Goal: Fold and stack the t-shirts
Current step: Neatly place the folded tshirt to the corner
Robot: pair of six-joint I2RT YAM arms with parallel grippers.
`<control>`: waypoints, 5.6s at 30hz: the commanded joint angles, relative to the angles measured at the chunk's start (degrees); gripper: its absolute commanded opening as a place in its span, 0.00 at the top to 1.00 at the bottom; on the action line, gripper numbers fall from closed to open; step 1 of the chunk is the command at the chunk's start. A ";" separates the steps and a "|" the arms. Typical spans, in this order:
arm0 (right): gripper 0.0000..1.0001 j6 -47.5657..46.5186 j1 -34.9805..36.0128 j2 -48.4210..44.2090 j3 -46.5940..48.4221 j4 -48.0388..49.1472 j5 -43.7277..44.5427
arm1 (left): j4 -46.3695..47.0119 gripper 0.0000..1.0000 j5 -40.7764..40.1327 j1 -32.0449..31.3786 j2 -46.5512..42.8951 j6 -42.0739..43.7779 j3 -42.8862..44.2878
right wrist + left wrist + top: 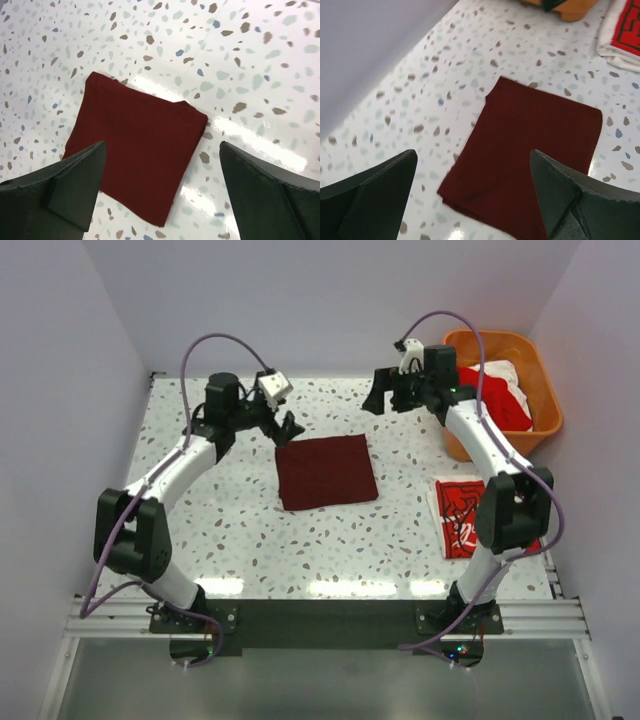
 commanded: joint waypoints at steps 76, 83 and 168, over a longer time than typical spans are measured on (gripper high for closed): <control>0.37 39.05 4.53 12.15 -30.67 16.72 -23.58 | 27.96 1.00 2.06 -31.54 -0.74 20.76 -24.58; 0.97 28.52 5.67 10.85 -25.84 3.82 -16.92 | 26.30 0.56 -0.92 -31.63 -2.67 16.90 -23.79; 1.00 -36.18 -28.51 -23.00 -8.70 -66.78 21.34 | -18.27 0.00 -13.15 -17.30 0.92 23.22 -1.73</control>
